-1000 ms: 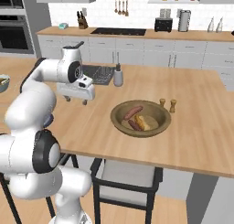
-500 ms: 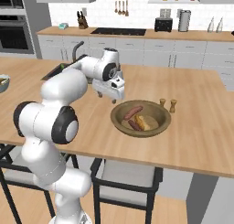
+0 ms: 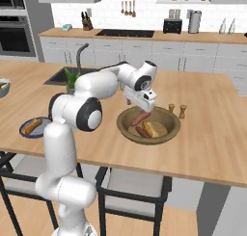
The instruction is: Place one bun and one sausage from the bowl on each plate.
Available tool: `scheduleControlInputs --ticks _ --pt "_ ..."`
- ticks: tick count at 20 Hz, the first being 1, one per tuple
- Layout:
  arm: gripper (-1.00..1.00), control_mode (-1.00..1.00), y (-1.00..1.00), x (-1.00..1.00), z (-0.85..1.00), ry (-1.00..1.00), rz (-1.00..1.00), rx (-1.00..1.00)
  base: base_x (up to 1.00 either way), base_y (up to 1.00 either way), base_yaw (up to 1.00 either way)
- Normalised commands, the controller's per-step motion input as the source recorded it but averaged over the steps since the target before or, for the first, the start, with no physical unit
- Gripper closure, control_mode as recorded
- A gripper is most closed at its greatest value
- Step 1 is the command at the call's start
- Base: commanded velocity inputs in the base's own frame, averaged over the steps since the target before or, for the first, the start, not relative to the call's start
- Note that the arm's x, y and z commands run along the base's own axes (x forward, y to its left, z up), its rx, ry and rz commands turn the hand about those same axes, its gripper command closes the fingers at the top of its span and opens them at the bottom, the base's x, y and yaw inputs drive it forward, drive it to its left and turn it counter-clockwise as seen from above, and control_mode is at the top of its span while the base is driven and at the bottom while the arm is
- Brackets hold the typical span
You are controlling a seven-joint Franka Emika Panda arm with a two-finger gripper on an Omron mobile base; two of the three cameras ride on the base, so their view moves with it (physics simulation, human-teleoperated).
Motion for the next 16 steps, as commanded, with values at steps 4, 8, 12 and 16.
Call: scheduleControlInputs --ticks 4,8,12,16 --pt "-1.0 -1.0 -0.18 0.35 -0.8 -0.04 -0.03 0.0 0.0 0.0 0.0" --pt "-1.0 -1.0 0.0 0.36 -0.59 -0.05 0.0 0.0 0.0 0.0 0.0" --pt "-1.0 -1.0 0.0 0.64 -0.43 0.0 0.0 0.0 0.0 0.0 0.0" --pt "-1.0 -1.0 0.0 0.54 -0.38 0.0 0.0 0.0 0.0 0.0 0.0"
